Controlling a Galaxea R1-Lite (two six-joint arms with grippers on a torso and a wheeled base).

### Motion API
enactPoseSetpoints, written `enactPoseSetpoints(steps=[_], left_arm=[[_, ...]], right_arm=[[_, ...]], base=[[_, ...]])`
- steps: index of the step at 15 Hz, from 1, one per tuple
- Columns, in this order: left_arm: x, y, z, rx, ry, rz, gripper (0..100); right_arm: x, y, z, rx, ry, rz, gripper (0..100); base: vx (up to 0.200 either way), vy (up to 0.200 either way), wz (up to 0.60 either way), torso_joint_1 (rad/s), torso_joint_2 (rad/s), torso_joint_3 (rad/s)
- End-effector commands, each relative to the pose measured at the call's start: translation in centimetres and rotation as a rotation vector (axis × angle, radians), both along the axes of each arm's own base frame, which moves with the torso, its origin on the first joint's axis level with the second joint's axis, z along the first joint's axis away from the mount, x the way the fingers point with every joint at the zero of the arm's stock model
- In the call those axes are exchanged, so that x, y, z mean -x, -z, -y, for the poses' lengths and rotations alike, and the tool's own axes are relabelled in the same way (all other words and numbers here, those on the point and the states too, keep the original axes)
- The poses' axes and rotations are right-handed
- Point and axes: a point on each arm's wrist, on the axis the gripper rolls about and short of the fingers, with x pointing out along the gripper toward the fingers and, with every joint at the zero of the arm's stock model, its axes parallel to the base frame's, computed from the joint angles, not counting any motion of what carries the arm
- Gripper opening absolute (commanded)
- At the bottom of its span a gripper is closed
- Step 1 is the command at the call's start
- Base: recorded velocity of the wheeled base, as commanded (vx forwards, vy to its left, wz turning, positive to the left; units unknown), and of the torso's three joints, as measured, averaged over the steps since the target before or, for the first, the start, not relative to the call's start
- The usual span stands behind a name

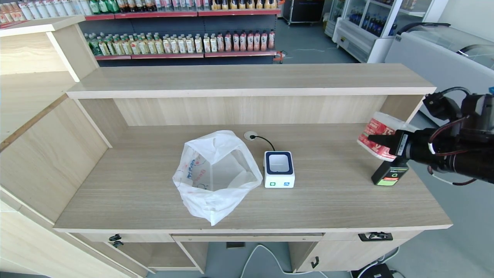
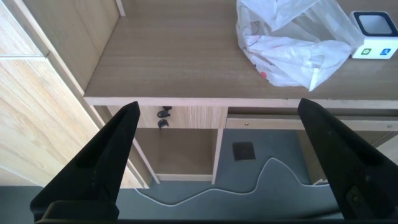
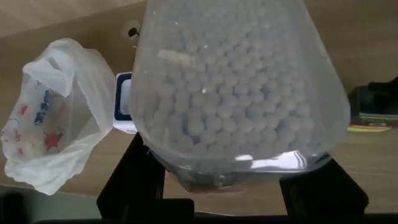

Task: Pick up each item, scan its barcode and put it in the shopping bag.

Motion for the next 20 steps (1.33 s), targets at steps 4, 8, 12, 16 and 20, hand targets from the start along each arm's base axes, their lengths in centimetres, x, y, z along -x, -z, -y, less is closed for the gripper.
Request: enactPoseSetpoints(steps=[4,8,12,16,20], left_arm=[[0.0,0.0,0.0,0.001,0.0,0.0,100],[0.0,0.0,0.0,0.001,-0.001,0.0,100],[0.0,0.0,0.0,0.001,-0.001,0.0,100],[0.0,0.0,0.0,-0.001,-0.001,0.0,100],[0.0,0.0,0.0,0.001,0.0,0.0,100]], right_arm=[[2.5,-3.1,0.9,0.124,0.14,0.002,0],[2.9,-3.7,1.8,0.198,0.153,0.035,0],[3.4,-4.0,1.9,0.264,0.139,0.052,0],[3.6,-4.0,1.5,0.323,0.1,0.059,0],[3.5,-3.3,1.0,0.314,0.06,0.025,0]], base=[[0.0,0.0,0.0,0.0,0.0,0.0],[0.0,0.0,0.0,0.0,0.0,0.0],[0.0,0.0,0.15,-0.001,0.0,0.001],[0.0,0.0,0.6,0.006,0.0,0.002],[0.0,0.0,0.6,0.005,0.0,0.001]])
